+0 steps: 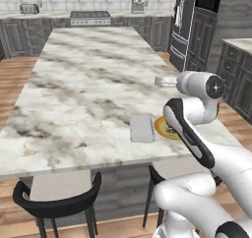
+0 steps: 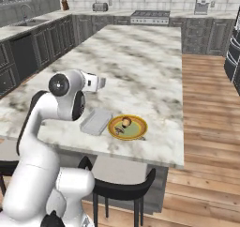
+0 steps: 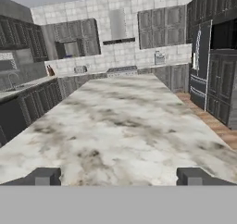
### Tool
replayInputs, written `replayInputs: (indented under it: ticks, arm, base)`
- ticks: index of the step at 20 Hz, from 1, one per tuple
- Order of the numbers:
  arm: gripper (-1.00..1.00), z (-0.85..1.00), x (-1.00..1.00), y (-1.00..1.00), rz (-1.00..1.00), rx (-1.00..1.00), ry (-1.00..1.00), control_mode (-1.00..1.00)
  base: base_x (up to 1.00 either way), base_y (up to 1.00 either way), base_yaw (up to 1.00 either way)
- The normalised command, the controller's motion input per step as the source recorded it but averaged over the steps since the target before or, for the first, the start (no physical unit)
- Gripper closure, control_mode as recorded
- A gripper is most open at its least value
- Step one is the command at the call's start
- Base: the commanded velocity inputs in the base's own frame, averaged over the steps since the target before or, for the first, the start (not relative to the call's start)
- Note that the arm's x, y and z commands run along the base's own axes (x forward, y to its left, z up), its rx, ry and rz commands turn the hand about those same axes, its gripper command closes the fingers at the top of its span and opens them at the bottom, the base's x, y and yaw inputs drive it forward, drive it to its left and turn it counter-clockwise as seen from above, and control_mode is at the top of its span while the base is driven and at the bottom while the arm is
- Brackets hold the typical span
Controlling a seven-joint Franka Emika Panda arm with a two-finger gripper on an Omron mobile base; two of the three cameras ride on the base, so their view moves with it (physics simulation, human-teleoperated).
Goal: Retrieve the tupperware and aluminum foil from the cabinet and place them on the dining counter near the plate with mushrooms to prepare for storing leftovers.
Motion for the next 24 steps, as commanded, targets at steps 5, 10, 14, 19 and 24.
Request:
replayInputs:
  ticks: [5, 10, 14, 19, 24]
  arm:
    - [-1.00, 0.21, -1.00, -0.76, 0.00, 0.00, 0.08, -1.00]
    - [-1.00, 0.44, -0.94, -0.07, 0.00, -0.04, 0.31, -1.00]
    - [-1.00, 0.04, -0.09, 0.23, 0.09, -0.06, 0.18, -1.00]
    - [-1.00, 0.00, 0.03, 0.00, 0.00, 0.00, 0.05, -1.00]
    - [-1.00, 0.00, 0.00, 0.00, 0.00, 0.00, 0.00, 1.00]
  base:
    - [0.00, 0.00, 0.00]
    - [0.00, 0.00, 0.00]
    - [0.00, 0.00, 0.00]
    - [0.00, 0.00, 0.00]
    - [-0.92, 0.28, 0.02]
